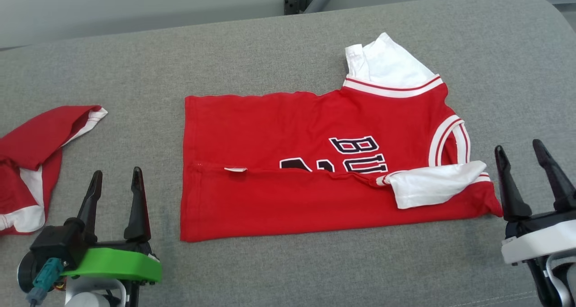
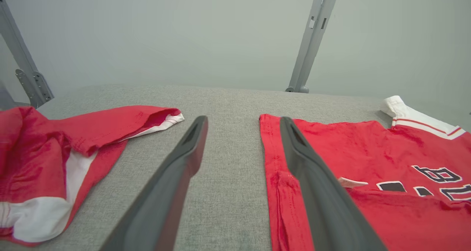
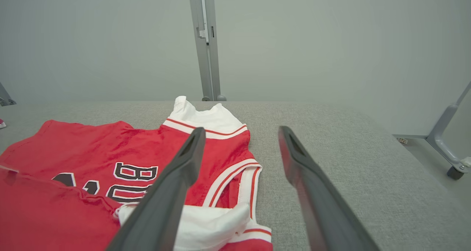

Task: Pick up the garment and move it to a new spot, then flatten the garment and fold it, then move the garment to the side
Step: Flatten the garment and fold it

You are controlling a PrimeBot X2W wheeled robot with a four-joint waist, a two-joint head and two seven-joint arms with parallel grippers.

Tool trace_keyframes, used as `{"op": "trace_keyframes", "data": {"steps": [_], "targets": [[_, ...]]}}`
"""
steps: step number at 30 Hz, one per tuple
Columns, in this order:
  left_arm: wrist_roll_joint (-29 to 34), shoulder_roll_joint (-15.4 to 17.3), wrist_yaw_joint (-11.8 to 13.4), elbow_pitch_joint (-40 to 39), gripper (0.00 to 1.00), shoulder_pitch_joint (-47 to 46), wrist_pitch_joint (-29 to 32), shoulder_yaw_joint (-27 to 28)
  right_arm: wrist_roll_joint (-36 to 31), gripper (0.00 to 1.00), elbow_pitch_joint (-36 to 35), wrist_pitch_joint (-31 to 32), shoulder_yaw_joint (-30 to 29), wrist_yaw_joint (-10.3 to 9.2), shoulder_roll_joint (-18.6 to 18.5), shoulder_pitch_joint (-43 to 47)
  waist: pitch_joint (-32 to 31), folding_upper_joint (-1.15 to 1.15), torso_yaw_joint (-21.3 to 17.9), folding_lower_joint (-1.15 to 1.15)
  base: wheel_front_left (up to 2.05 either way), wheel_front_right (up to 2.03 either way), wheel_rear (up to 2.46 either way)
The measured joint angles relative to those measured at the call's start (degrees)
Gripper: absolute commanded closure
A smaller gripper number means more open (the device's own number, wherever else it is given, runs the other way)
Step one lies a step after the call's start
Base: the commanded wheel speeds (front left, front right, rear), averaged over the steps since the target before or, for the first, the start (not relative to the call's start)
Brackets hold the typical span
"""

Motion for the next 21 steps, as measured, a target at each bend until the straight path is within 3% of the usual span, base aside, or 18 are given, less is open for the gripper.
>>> {"op": "trace_keyframes", "data": {"steps": [11, 21], "targets": [[9.6, -7.5, -8.2, 4.0, 0.00, 0.7, 0.0, 7.8, -4.7, 0.00, 4.8, -2.6, -0.6, 0.00, 4.8, -2.5, -1.9, 0.00, 0.8, 0.00, 0.00, 0.00, 0.00], [12.3, -9.9, -15.5, 14.2, 0.00, -15.1, 0.4, 6.3, -4.1, 0.00, 14.6, -2.2, 4.7, 0.00, 2.1, -21.1, 5.1, 0.00, 1.2, 0.00, 0.00, 0.00, 0.00]]}}
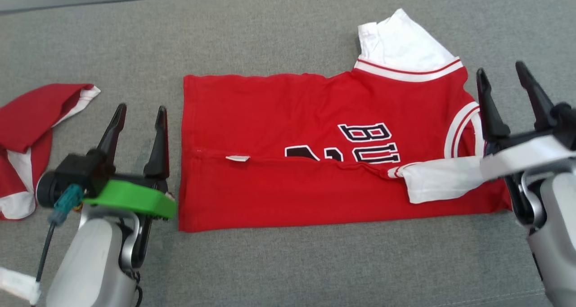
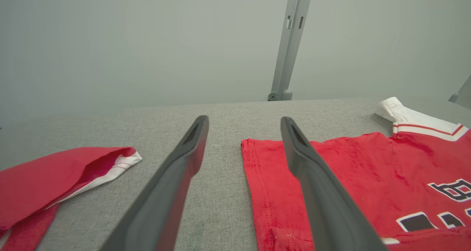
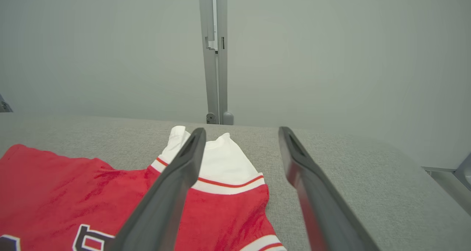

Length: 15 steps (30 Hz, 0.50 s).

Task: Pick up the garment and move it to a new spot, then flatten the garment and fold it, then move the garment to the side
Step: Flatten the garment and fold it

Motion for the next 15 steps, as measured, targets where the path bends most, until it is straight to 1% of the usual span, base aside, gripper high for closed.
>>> {"op": "trace_keyframes", "data": {"steps": [6, 12, 15], "targets": [[-0.1, -1.5, -2.4, 7.7, 0.00, -12.2, 4.1, -3.9, 0.9, 0.00, 8.2, 3.2, 3.4, 0.02, -2.3, -13.2, 6.3, 0.00, 0.7, 0.00, 0.00, 0.00, 0.00], [-1.8, -2.2, -3.6, 14.2, 0.00, -22.5, 9.1, -7.5, 2.4, 0.00, 15.9, 5.7, 7.0, 0.02, -2.8, -24.7, 12.7, 0.00, 1.7, 0.01, 0.00, 0.00, 0.00], [-2.6, -2.3, -3.7, 16.5, 0.00, -25.5, 12.0, -9.2, 3.0, 0.00, 19.1, 6.1, 8.3, 0.02, -2.9, -28.7, 15.4, 0.00, 2.3, 0.01, 0.00, 0.00, 0.00]]}}
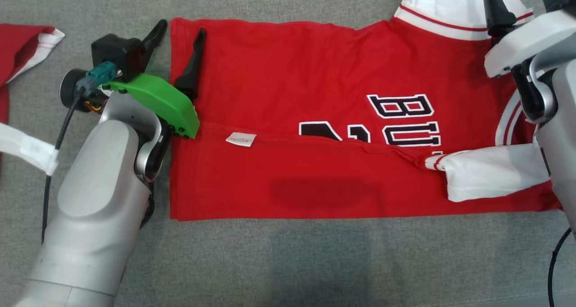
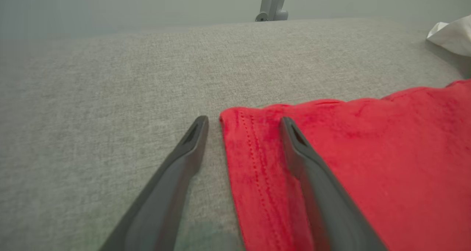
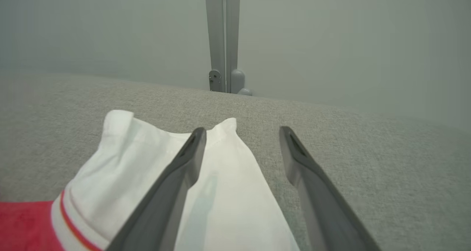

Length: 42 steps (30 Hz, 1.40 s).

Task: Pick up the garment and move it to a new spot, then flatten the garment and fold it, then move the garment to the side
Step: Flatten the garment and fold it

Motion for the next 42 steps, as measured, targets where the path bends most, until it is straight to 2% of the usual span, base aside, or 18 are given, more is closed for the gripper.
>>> {"op": "trace_keyframes", "data": {"steps": [10, 23, 25, 26, 27, 28, 29, 30, 31, 36, 42], "targets": [[-4.0, 0.9, -0.3, -0.1, 0.00, -5.8, 5.3, -4.3, 2.3, 0.00, 7.9, 2.6, 4.5, 0.00, -0.9, -7.8, 4.8, 0.00, 2.4, 0.00, 0.00, 0.00, 0.00], [-9.7, 4.5, -0.3, -5.1, 0.00, -5.7, 11.5, -8.4, 7.8, 0.00, 9.8, 11.4, 9.9, 0.00, -3.4, -12.0, 4.6, 0.00, 2.7, -0.01, 0.00, 0.00, 0.00], [-10.1, 5.0, -0.3, -5.9, 0.31, -5.5, 12.4, -9.1, 8.8, 0.00, 9.6, 13.2, 10.7, 0.00, -3.6, -12.4, 4.5, 0.00, 2.6, -0.01, 0.00, 0.00, 0.00], [-10.4, 5.2, -0.3, -6.3, 0.55, -5.3, 12.8, -9.4, 9.2, 0.00, 9.4, 14.0, 11.2, 0.00, -3.8, -12.6, 4.4, 0.00, 2.6, -0.01, 0.00, 0.00, 0.00], [-10.7, 5.4, -0.3, -6.7, 0.68, -5.2, 13.3, -9.7, 9.3, 0.00, 9.3, 14.6, 11.5, 0.00, -4.0, -12.8, 4.4, 0.00, 2.6, -0.01, 0.00, 0.00, 0.00], [-11.0, 5.6, -0.3, -6.9, 0.91, -5.1, 13.6, -10.1, 9.8, 0.00, 9.1, 15.3, 12.0, 0.00, -4.2, -13.0, 4.3, 0.00, 2.6, -0.01, 0.00, 0.00, 0.00], [-11.2, 5.7, -0.3, -7.2, 1.00, -5.1, 14.0, -10.4, 10.3, 0.11, 8.8, 16.0, 12.6, -0.05, -4.3, -13.1, 4.2, 0.00, 2.6, -0.01, 0.00, 0.00, 0.00], [-11.5, 5.9, -0.3, -7.5, 1.00, -5.0, 14.4, -10.8, 10.8, 0.58, 8.4, 16.5, 13.0, -0.05, -4.5, -13.1, 4.2, 0.00, 2.6, -0.01, 0.00, 0.00, 0.00], [-11.7, 6.0, -0.3, -7.8, 1.00, -4.9, 14.6, -11.1, 11.6, 1.00, 8.2, 16.6, 13.2, -0.05, -4.6, -13.1, 4.0, 0.00, 2.6, -0.01, 0.00, 0.00, 0.00], [-12.9, 6.6, -0.3, -8.4, 1.00, -4.0, 14.8, -11.4, 13.8, 1.00, 6.4, 16.6, 14.6, -0.04, -5.0, -12.7, 3.1, 0.00, 2.3, -0.01, 0.00, 0.00, 0.00], [-13.4, 7.4, -0.1, -9.3, 1.00, -1.6, 13.8, -11.3, 17.3, 1.00, 2.3, 13.3, 14.2, -0.04, -6.7, -9.9, 0.8, 0.00, 1.7, -0.01, 0.00, 0.00, 0.00]]}}
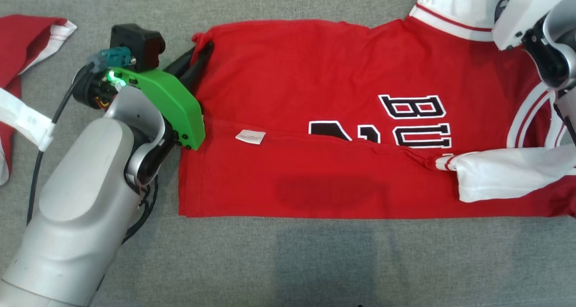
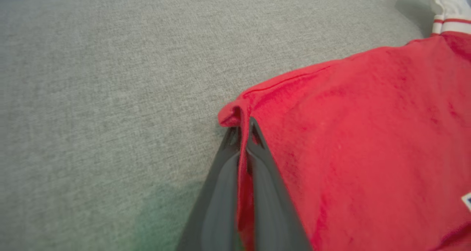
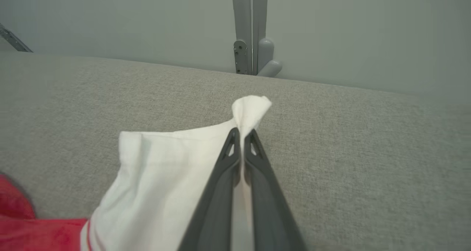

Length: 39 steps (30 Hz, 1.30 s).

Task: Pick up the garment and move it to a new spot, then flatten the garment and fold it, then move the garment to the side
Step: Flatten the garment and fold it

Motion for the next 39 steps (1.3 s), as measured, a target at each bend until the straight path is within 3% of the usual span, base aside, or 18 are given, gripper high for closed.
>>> {"op": "trace_keyframes", "data": {"steps": [10, 17, 28, 39], "targets": [[-1.1, 3.7, 2.2, -6.7, 1.00, 6.9, -2.4, 1.9, 7.0, 1.00, -13.8, -4.5, -4.1, 0.00, -4.8, 14.9, -6.1, 0.00, -2.1, 0.00, 0.00, 0.00, 0.00], [-1.9, 5.9, 3.9, -12.9, 1.00, 12.6, -3.0, 2.7, 7.8, 1.00, -23.8, -5.0, -8.8, 0.00, -5.7, 25.5, -9.2, 0.00, -4.4, 0.00, 0.00, 0.00, 0.00], [-5.5, 9.9, 7.6, -21.4, 1.00, 25.4, -6.5, 6.7, 5.0, 1.00, -34.3, -4.4, -16.6, 0.00, -0.4, 43.8, -12.5, 0.00, -6.9, -0.01, 0.00, 0.00, 0.00], [-7.6, 10.0, 8.9, -22.9, 1.00, 32.4, -8.5, 6.9, 3.2, 1.00, -37.0, -3.8, -18.9, 0.00, 4.6, 51.7, -13.6, 0.00, -7.3, -0.01, 0.00, 0.00, 0.00]]}}
